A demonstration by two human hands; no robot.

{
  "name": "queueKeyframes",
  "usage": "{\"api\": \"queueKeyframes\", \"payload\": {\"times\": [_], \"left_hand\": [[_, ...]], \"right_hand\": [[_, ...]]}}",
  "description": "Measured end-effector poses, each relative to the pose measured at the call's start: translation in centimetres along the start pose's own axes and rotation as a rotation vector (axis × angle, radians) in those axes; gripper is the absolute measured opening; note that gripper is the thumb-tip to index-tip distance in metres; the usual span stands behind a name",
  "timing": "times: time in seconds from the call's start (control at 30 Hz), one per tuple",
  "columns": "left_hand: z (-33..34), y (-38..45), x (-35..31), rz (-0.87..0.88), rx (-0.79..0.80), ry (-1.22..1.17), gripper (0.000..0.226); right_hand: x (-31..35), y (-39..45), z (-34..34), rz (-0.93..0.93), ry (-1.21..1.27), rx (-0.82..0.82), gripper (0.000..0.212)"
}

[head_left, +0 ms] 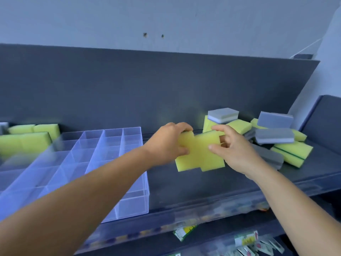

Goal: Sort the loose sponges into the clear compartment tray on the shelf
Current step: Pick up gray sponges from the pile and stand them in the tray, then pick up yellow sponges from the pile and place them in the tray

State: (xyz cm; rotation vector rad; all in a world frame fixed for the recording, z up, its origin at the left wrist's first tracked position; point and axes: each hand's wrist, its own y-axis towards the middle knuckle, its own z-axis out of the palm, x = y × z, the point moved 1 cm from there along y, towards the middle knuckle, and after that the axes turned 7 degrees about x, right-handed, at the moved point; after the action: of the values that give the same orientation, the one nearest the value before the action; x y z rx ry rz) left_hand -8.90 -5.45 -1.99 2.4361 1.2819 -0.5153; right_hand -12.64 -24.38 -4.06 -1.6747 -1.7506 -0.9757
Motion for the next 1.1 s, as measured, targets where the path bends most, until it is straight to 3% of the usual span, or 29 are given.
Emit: {"api": "queueKeyframes", "payload": {"times": [0.2, 0.57, 0.87, 1.1], "left_hand": [[-6.3, -4.2, 3.8, -0.037, -0.167, -0.022, 0.044], [-17.1, -14.0, 15.9, -0.209, -0.294, 0.165, 0.037], [-22.0, -19.9, 25.8, -0.451, -0.146, 0.337, 0.039], [-21.8, -20.6, 29.3, -0.474, -0.06, 0.364, 0.04]], "right_hand": [[6.8, 1.2, 3.6, -0.24, -0.033, 0.021, 0.032], [18.3, 5.2, 17.5, -0.321, -0.033, 0.109, 0.02], [25.2, 6.6, 27.4, -0.387, -0.098, 0.222, 0.026], [26.5, 8.0, 31.9, -0.324, -0.222, 0.297, 0.024]]}}
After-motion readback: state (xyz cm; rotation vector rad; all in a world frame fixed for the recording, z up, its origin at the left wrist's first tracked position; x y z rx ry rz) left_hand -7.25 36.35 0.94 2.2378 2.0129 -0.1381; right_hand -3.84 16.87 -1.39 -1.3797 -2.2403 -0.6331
